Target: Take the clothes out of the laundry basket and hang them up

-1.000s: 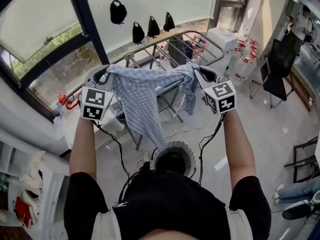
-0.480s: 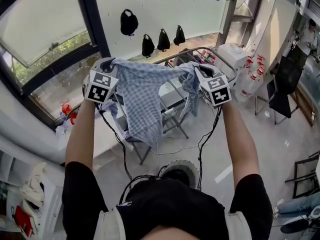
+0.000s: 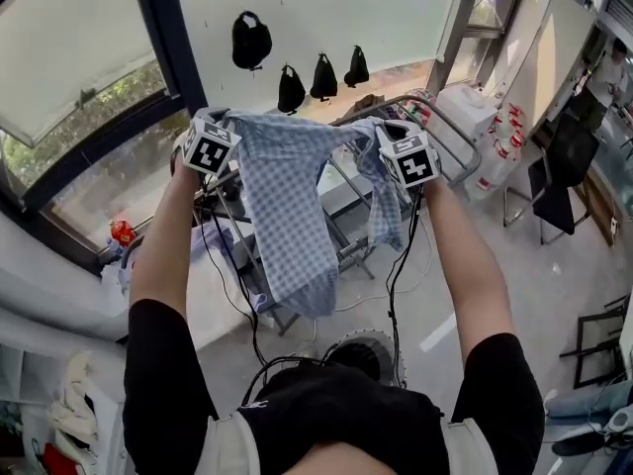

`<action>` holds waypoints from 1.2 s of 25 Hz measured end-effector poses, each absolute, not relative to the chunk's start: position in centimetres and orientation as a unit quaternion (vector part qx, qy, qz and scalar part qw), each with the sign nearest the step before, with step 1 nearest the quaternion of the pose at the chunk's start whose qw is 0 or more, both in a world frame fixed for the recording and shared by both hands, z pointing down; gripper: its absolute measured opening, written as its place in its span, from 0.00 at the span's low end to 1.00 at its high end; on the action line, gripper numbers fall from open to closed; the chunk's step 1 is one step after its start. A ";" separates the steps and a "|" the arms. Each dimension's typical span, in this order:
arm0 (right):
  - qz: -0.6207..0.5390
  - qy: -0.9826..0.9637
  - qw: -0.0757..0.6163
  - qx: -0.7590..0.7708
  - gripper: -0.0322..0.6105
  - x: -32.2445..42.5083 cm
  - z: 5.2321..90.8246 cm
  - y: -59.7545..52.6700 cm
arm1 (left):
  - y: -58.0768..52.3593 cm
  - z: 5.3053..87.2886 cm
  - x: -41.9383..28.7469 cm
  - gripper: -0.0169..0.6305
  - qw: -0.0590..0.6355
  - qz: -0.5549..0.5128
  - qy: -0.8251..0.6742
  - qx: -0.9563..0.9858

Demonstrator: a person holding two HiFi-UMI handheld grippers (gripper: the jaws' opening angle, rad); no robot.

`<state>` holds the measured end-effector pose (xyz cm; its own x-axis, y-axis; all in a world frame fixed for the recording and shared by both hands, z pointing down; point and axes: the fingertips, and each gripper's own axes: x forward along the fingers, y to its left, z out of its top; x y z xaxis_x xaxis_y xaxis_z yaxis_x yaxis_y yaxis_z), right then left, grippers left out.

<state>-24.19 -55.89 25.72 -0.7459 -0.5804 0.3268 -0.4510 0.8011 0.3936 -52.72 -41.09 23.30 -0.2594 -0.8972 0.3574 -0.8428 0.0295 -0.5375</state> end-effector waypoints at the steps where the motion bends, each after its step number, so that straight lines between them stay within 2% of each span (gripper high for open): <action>1: -0.144 -0.921 0.230 0.280 0.11 -25.2 26.6 -56.7 | -42.0 24.2 -53.7 0.08 0.033 -0.343 0.714 -0.609; 12: -0.094 -0.891 0.343 0.281 0.11 -30.4 41.3 -63.1 | -48.3 39.6 -58.3 0.09 -0.051 -0.376 0.658 -0.651; 19: -0.065 -0.867 0.408 0.278 0.13 -29.8 48.9 -64.1 | -48.7 47.9 -58.4 0.09 -0.096 -0.386 0.637 -0.661; 23: -0.045 -0.861 0.419 0.286 0.17 -29.0 51.0 -63.9 | -48.5 50.3 -58.0 0.11 -0.110 -0.384 0.631 -0.665; 24: -0.036 -0.862 0.416 0.288 0.20 -28.8 51.3 -63.9 | -48.5 50.7 -57.9 0.14 -0.112 -0.382 0.630 -0.666; 25: -0.024 -0.864 0.411 0.291 0.26 -28.6 51.5 -63.9 | -48.4 51.0 -57.8 0.21 -0.113 -0.379 0.631 -0.668; 27: 0.001 -0.869 0.395 0.299 0.35 -28.0 51.4 -63.9 | -48.3 51.1 -57.7 0.40 -0.106 -0.368 0.635 -0.671; 28: 0.012 -0.872 0.385 0.302 0.40 -27.7 51.2 -63.7 | -48.3 50.9 -57.7 0.47 -0.096 -0.359 0.639 -0.673; 30: 0.023 -0.879 0.367 0.302 0.45 -27.2 50.4 -62.9 | -47.8 49.8 -57.5 0.50 -0.078 -0.339 0.647 -0.678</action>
